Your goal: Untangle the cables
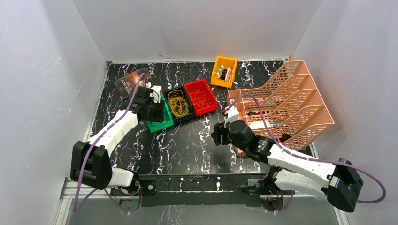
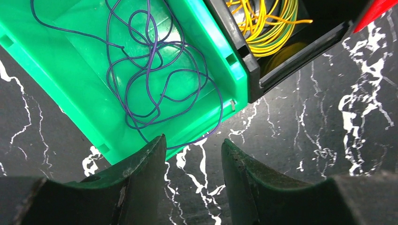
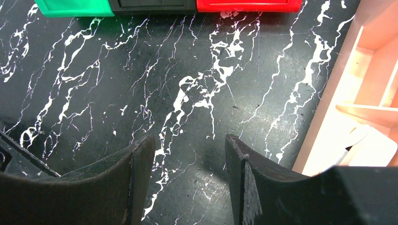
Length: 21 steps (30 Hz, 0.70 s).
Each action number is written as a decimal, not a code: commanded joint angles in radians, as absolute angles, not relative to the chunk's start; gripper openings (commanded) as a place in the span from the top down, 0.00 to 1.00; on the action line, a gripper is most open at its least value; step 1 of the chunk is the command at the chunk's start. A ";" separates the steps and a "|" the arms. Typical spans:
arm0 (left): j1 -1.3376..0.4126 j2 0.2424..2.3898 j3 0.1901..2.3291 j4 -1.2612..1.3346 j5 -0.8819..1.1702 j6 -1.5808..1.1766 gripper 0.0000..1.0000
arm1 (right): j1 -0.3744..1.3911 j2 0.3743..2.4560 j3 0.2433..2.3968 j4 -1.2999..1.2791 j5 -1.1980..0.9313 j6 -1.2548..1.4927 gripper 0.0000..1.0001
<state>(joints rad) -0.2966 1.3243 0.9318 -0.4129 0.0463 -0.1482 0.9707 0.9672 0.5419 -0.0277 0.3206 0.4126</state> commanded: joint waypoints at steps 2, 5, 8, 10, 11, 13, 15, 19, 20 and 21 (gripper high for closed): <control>-0.300 1.384 1.018 -0.506 0.074 -0.035 0.55 | 0.970 0.968 0.557 0.008 0.327 0.415 0.35; -0.302 1.408 1.040 -0.501 0.074 -0.014 0.56 | 0.969 0.969 0.555 0.006 0.321 0.414 0.35; -0.303 1.442 1.058 -0.504 0.062 0.008 0.56 | 0.969 0.974 0.558 0.005 0.308 0.409 0.35; -0.305 1.460 1.065 -0.505 0.079 0.015 0.57 | 0.969 0.978 0.560 0.002 0.304 0.404 0.35; -0.306 1.467 1.067 -0.507 0.093 0.019 0.57 | 0.969 0.978 0.561 0.001 0.302 0.403 0.35; -0.312 1.478 1.069 -0.514 0.120 0.031 0.57 | 0.969 0.981 0.562 0.000 0.303 0.402 0.35; -0.322 1.483 1.067 -0.517 0.129 0.040 0.57 | 0.969 0.983 0.563 0.000 0.302 0.404 0.35; -0.335 1.492 1.059 -0.521 0.103 0.046 0.56 | 0.969 0.995 0.564 0.004 0.291 0.406 0.35; -0.337 1.496 1.059 -0.521 0.097 0.045 0.56 | 0.969 0.998 0.566 0.004 0.288 0.406 0.35; -0.337 1.506 1.062 -0.522 0.088 0.047 0.57 | 0.969 1.001 0.566 0.004 0.286 0.407 0.35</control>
